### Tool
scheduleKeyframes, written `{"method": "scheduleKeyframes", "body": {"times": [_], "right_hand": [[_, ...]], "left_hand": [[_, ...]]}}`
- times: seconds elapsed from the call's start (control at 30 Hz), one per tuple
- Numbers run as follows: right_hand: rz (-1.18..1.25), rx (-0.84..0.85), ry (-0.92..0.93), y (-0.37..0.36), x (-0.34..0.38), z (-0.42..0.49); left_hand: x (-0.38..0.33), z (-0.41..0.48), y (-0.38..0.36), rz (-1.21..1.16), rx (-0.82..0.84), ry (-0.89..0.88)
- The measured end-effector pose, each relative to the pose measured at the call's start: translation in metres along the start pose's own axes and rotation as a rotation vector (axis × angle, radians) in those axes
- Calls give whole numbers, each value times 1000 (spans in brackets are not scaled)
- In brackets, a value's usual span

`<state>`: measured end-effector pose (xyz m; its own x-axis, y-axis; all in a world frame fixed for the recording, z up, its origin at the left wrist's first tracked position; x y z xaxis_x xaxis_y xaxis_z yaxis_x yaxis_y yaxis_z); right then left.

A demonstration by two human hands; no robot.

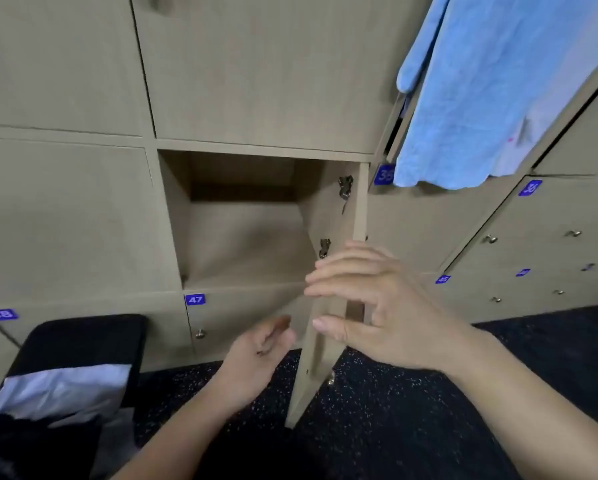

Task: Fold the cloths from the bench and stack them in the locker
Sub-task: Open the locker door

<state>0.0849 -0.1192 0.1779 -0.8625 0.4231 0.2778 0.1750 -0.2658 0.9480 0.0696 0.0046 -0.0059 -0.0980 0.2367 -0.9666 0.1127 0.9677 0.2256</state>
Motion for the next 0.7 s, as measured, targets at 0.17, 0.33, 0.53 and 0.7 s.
{"method": "scheduleKeyframes", "body": {"times": [0.17, 0.33, 0.53, 0.7], "right_hand": [[-350, -95, 125, -36, -6, -22], [-412, -190, 225, -53, -20, -49], [-361, -278, 206, -42, -47, -86], [-357, -483, -18, -29, -86, -128]], "left_hand": [[7, 6, -36, -45, 2, -253], [38, 9, -67, -52, -74, -312], [33, 22, -126, 112, -153, -353], [-9, 32, -188, 673, -342, -454]]}}
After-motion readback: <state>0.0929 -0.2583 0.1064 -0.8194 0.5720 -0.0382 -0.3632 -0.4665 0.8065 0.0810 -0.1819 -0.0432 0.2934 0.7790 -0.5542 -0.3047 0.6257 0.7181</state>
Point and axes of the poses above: each hand's wrist, its own z-axis towards the middle knuckle, its own y-axis out of the back of the hand, x = y × z, the point moved 7 cm from there along z, towards the middle knuckle, and after that the axes turned 9 degrees about x, right-handed, at the moved point
